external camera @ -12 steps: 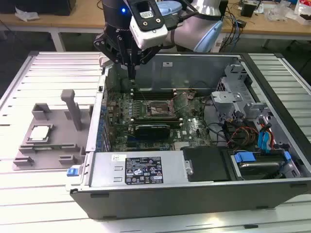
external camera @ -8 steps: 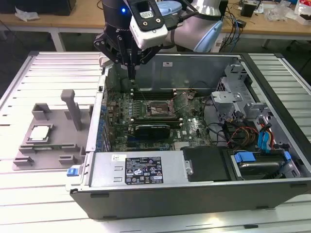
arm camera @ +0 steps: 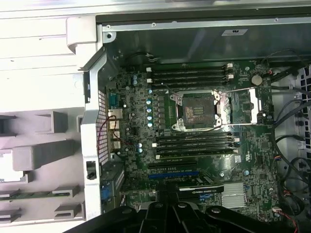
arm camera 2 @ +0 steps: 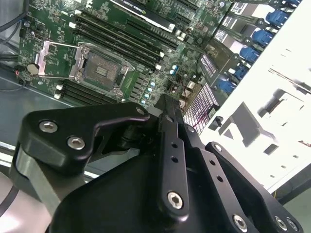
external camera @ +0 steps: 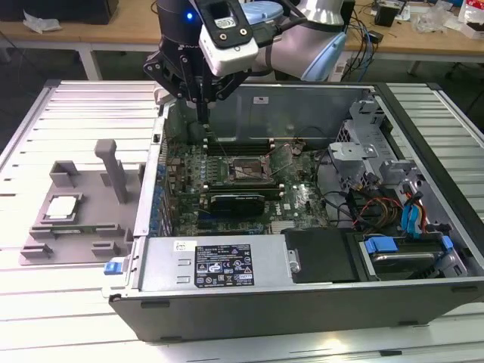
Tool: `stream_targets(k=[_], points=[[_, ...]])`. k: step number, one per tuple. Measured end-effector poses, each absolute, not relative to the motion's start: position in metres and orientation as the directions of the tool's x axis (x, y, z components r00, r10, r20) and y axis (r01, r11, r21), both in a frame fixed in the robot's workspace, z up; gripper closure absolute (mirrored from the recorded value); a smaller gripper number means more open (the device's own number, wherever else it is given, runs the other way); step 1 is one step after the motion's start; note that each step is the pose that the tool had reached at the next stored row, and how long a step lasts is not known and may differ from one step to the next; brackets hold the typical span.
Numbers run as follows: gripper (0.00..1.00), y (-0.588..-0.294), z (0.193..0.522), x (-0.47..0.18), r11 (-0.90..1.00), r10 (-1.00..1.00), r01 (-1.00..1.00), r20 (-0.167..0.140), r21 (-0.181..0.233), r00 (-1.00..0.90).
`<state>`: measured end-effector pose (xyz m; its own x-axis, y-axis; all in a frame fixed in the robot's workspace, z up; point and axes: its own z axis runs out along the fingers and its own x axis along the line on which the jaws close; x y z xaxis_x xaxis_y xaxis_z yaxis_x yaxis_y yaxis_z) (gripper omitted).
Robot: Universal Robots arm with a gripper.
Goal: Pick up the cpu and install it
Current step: 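Reach for the cpu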
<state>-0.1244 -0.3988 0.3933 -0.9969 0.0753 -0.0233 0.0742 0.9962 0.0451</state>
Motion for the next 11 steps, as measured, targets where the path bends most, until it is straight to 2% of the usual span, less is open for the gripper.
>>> stream_targets(k=[11], points=[[0.89, -0.3982, 0.3933, -0.1305, 0.996, 0.075, 0.074, -0.024, 0.045, -0.997]])
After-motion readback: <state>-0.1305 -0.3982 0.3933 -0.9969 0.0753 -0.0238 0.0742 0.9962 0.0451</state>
